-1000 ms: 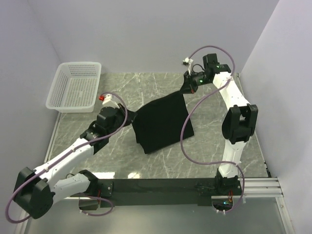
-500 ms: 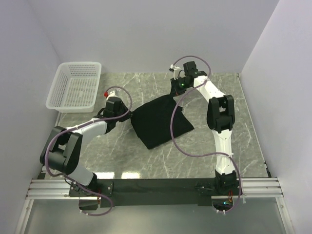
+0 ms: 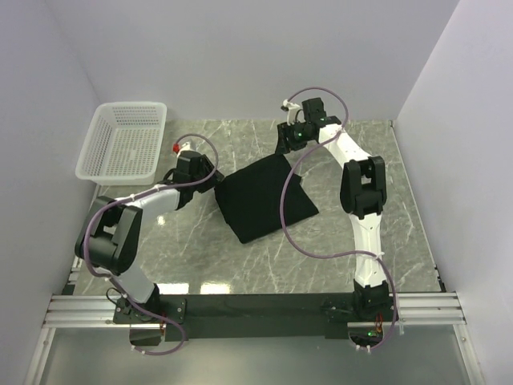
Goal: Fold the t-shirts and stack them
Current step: Fold the tshirt
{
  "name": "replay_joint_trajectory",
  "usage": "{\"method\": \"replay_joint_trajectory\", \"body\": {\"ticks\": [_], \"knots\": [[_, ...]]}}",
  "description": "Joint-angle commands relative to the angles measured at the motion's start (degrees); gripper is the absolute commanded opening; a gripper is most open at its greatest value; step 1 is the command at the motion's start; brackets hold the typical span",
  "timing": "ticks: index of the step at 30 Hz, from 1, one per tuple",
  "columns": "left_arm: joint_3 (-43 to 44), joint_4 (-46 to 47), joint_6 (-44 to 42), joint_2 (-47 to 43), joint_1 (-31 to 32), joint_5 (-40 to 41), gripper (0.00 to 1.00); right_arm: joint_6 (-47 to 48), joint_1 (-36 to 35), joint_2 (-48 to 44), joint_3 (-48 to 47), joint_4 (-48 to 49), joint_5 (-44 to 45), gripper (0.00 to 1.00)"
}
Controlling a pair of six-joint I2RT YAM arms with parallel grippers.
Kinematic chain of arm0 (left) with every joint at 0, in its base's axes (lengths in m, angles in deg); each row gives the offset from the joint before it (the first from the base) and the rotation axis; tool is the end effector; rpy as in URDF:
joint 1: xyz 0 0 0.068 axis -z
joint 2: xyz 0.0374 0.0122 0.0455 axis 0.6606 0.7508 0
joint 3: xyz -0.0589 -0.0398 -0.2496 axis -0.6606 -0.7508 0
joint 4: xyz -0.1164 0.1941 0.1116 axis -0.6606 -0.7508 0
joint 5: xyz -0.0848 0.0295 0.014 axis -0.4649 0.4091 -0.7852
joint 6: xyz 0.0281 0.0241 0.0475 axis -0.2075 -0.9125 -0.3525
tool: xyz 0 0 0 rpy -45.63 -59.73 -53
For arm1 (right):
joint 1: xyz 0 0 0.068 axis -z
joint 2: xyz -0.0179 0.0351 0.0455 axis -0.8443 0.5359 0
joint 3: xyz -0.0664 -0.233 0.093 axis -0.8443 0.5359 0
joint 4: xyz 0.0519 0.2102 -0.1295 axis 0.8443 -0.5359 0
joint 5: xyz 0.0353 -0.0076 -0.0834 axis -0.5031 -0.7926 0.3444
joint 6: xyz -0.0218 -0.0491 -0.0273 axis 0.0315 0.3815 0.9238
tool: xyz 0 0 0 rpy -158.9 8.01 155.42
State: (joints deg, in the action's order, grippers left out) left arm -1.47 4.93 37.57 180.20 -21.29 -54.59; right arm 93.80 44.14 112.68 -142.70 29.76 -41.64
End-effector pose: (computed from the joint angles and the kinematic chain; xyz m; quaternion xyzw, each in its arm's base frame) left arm 0.3273 -0.1188 0.1772 -0.2161 0.8603 -0.2535 0.3861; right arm 0.4900 0.1413 0.1962 -0.2611 0.8721 0.2690 0.3146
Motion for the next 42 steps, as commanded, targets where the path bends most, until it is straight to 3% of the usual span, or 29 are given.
{"method": "replay_joint_trajectory", "body": {"ticks": [1, 4, 10, 13, 16, 17, 19, 21, 29, 34, 42], "knots": [[2.9, 0.7, -0.2, -3.1, -0.3, -0.9, 0.50, -0.1, 1.1, -4.7, -0.8, 2.9, 0.6, 0.57], [2.9, -1.9, -1.6, -8.1, -0.4, 2.4, 0.60, 3.0, 3.0, -7.9, 1.9, 1.7, -1.2, 0.61], [-3.1, -4.0, -0.4, -18.8, -0.3, 0.3, 0.61, 15.0, 6.0, -11.7, 7.8, -6.4, -7.4, 0.61], [-8.5, 2.1, 2.3, -22.4, -0.3, -4.7, 0.55, 18.8, 6.0, -15.0, 12.5, -6.8, -12.9, 0.54], [-8.5, 6.8, 3.4, -19.7, -0.3, -10.5, 0.48, 19.4, 5.4, -13.2, 11.4, -10.0, -19.9, 0.33], [-8.1, 8.6, 3.8, -18.2, -0.2, -12.3, 0.45, 18.6, 4.9, -11.9, 7.7, -11.3, -20.7, 0.18], [-6.3, 12.3, 5.5, -13.1, -0.2, -16.1, 0.34, 12.8, 3.5, -7.2, 3.6, -13.5, -23.3, 0.03], [-3.4, 13.5, 6.4, -7.2, 0.1, -17.8, 0.27, 9.8, 2.3, -4.1, -1.6, -15.2, -25.6, 0.00], [1.2, 16.9, 8.5, 4.5, 0.5, -19.0, 0.23, -15.6, 1.4, 1.8, -1.8, -0.5, -25.5, 0.00], [3.3, 14.7, 8.1, 8.7, 0.4, -16.7, 0.22, -27.4, 1.5, 4.7, -3.0, 5.5, -14.5, 0.00], [0.7, 14.0, 9.3, 12.5, -1.7, -12.8, 0.20, -30.6, 1.9, 8.1, -5.2, 4.2, 0.0, 0.00]]}}
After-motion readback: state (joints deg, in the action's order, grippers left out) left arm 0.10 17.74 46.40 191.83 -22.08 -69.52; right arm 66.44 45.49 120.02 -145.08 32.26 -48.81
